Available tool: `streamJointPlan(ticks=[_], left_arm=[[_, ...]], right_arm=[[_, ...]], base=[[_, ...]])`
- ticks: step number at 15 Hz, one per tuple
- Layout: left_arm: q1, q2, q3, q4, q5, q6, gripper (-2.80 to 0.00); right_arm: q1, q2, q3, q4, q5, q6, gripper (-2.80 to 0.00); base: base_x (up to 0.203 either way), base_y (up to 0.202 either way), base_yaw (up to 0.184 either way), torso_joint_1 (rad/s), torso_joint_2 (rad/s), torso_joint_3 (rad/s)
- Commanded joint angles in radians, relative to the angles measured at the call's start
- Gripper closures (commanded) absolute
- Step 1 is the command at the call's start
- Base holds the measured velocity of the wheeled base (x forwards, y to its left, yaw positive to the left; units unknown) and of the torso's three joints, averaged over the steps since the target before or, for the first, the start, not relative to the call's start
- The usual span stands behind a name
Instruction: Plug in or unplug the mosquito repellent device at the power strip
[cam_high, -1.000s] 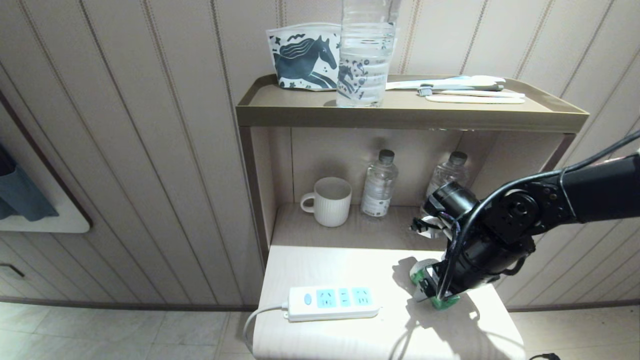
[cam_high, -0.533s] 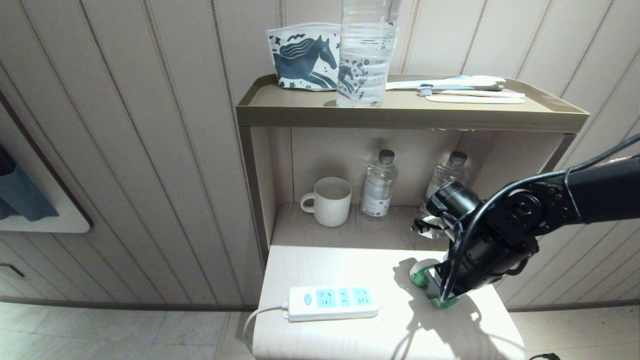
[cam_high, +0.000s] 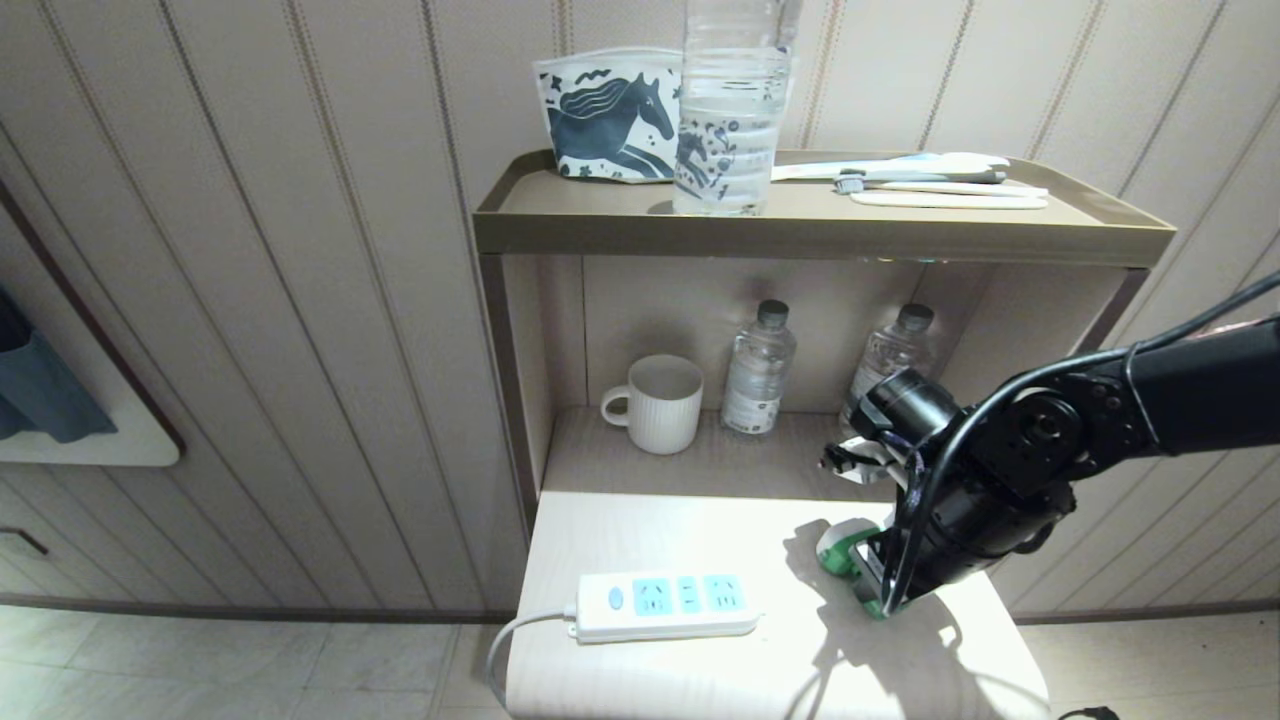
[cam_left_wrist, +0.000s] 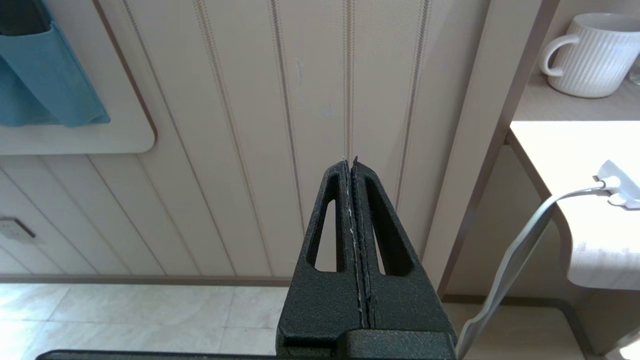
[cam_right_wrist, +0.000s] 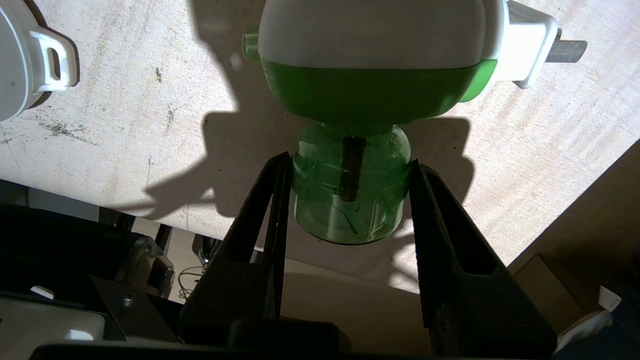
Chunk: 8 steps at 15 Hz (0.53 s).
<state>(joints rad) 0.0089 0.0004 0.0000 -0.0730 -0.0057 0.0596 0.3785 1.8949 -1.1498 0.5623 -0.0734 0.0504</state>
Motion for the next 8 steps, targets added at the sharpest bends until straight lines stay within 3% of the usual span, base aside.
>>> streamJointPlan(ticks=[1,4,8], left_arm=[[0.0,0.0,0.0,-0.001,0.0,0.0,0.0],[0.0,0.0,0.0,-0.001,0.0,0.0,0.0],[0.0,0.0,0.0,-0.001,0.0,0.0,0.0]], right_arm=[[0.002,-0.011,0.002,0.004,-0.006,0.004,0.0],[0.001,-0.091,0.04,-0.033,-0.032,0.026,0.0],[0.001,-0.294,0.156,-0.235,-0.041,0.088,0.0]], base=[[0.0,0.0,0.0,0.0,0.0,0.0],[0.0,0.0,0.0,0.0,0.0,0.0],[0.0,0.0,0.0,0.0,0.0,0.0]])
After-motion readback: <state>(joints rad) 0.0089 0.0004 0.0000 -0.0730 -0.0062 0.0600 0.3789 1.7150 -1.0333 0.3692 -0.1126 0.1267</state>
